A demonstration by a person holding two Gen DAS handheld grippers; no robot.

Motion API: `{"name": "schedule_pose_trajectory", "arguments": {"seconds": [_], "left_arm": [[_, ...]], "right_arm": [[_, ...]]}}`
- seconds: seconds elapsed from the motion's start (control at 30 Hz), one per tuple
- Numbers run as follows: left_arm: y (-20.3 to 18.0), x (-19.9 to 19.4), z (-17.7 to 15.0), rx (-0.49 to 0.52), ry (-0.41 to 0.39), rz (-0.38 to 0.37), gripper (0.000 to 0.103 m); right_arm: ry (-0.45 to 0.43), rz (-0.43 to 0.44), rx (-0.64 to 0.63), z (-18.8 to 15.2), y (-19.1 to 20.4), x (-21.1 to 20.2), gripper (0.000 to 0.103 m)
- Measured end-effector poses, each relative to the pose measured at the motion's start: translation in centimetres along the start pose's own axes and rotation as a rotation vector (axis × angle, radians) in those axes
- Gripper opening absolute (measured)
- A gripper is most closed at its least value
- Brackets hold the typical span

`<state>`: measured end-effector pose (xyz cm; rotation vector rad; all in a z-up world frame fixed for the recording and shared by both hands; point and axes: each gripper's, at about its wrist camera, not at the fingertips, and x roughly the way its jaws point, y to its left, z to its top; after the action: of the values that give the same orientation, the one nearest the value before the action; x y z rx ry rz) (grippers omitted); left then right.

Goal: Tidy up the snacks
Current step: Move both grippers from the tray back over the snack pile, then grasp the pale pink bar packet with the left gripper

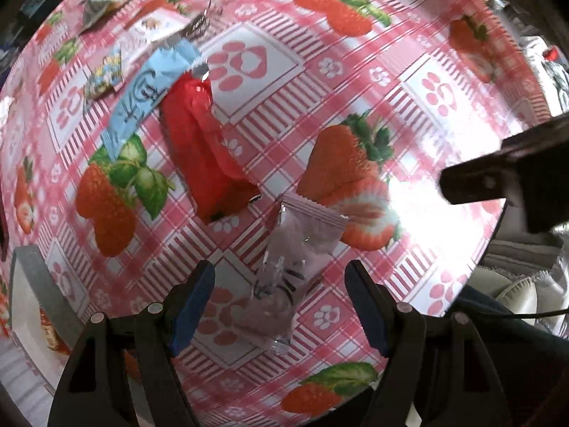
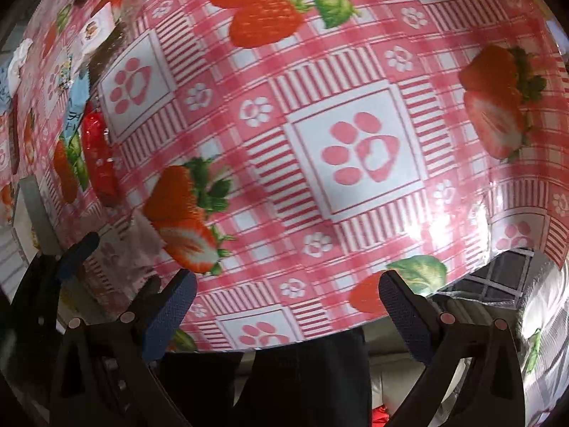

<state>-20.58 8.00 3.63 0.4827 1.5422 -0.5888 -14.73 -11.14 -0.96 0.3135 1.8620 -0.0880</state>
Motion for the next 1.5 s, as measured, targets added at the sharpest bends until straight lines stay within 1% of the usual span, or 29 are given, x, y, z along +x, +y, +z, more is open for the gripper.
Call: {"name": "schedule_pose_trajectory", "arguments": {"seconds": [0.1, 0.13, 0.17, 0.23, 0.27, 0.3, 0.33, 0.37, 0.43, 0.5, 0.57, 0.6, 0.67, 0.73, 0.8, 0.9, 0.97, 1.03, 1.1, 1.17, 1.23, 1.27, 1.33, 1.43, 1.5], "left_arm": [[0.4, 0.9, -0.1, -0.028, 0.038, 0.016, 0.078], [0.5, 1.4, 0.0, -0.037, 0.047, 0.022, 0.077], [0.7, 1.4, -0.2, -0.036, 0.036, 0.027, 0.074], [0.4, 1.5, -0.4, -0.024, 0.019, 0.041, 0.059], [0.5, 1.4, -0.5, -0.021, 0.012, 0.049, 0.054], [0.8, 1.3, -0.6, -0.024, 0.008, 0.052, 0.046], [1.1, 1.1, -0.7, -0.033, 0.007, 0.053, 0.041], [1.7, 1.0, -0.9, -0.050, 0.008, 0.055, 0.040], [3.5, 0.9, -1.6, -0.101, 0.009, 0.083, 0.040], [5.9, 0.7, -2.6, -0.189, 0.017, 0.117, 0.040], [8.5, 0.7, -3.8, -0.281, 0.024, 0.108, 0.040], [9.8, 0.7, -4.4, -0.348, 0.033, 0.106, 0.040], [11.7, 0.6, -5.3, -0.407, 0.036, 0.091, 0.040], [12.5, 0.6, -5.9, -0.424, 0.037, 0.103, 0.040], [12.9, 0.7, -6.5, -0.431, 0.034, 0.100, 0.041], [12.8, 0.8, -6.7, -0.437, 0.034, 0.114, 0.041], [12.5, 0.9, -6.6, -0.445, 0.034, 0.117, 0.041], [12.3, 0.9, -6.8, -0.450, 0.034, 0.118, 0.044], [12.6, 0.9, -7.0, -0.456, 0.034, 0.117, 0.047], [13.1, 0.9, -7.0, -0.463, 0.035, 0.109, 0.048], [13.4, 0.7, -7.1, -0.465, 0.036, 0.108, 0.048], [13.4, 0.7, -7.1, -0.465, 0.035, 0.109, 0.048], [13.6, 0.8, -7.2, -0.467, 0.033, 0.111, 0.048], [13.7, 0.8, -7.4, -0.471, 0.033, 0.106, 0.049], [14.0, 0.9, -7.4, -0.469, 0.037, 0.111, 0.051]], "right_arm": [[0.003, -0.004, -0.005, 0.3, -1.6, 0.1, 0.103], [0.002, -0.004, -0.005, 0.6, -1.2, 0.2, 0.103], [0.000, -0.003, -0.005, 0.9, -0.9, 0.2, 0.103], [-0.007, 0.002, -0.012, 1.8, -0.4, -0.1, 0.103], [-0.011, 0.004, -0.019, 2.1, -0.3, -0.2, 0.103], [-0.017, 0.005, -0.027, 2.5, 0.2, -0.3, 0.103], [-0.023, 0.008, -0.037, 3.0, 1.1, -0.4, 0.103], [-0.027, 0.012, -0.045, 3.4, 1.5, -0.6, 0.103], [-0.038, 0.026, -0.064, 4.4, 3.0, -0.8, 0.103], [-0.051, 0.038, -0.084, 5.5, 4.3, -1.1, 0.103], [-0.062, 0.043, -0.106, 6.4, 5.6, -1.2, 0.103], [-0.064, 0.046, -0.117, 7.0, 6.5, -1.1, 0.103], [-0.060, 0.057, -0.128, 7.7, 8.8, -1.0, 0.103], [-0.055, 0.065, -0.131, 8.6, 10.5, -0.7, 0.103], [-0.058, 0.064, -0.120, 9.1, 11.5, -0.1, 0.103], [-0.070, 0.080, -0.058, 9.8, 12.1, 0.6, 0.103], [-0.058, 0.094, -0.024, 10.4, 12.4, 1.2, 0.103], [-0.046, 0.051, -0.041, 11.2, 12.9, 1.7, 0.103], [-0.061, -0.019, -0.081, 11.7, 12.6, 2.0, 0.103], [-0.079, -0.068, -0.109, 11.4, 11.7, 2.1, 0.103], [-0.082, -0.139, -0.132, 10.7, 9.2, 2.3, 0.103], [-0.082, -0.160, -0.135, 10.8, 8.2, 2.3, 0.103], [-0.074, -0.147, -0.116, 10.4, 5.3, 2.0, 0.103], [-0.060, -0.124, -0.113, 10.4, 3.1, 2.1, 0.103], [-0.065, -0.120, -0.140, 9.6, 2.1, 1.8, 0.103]]}}
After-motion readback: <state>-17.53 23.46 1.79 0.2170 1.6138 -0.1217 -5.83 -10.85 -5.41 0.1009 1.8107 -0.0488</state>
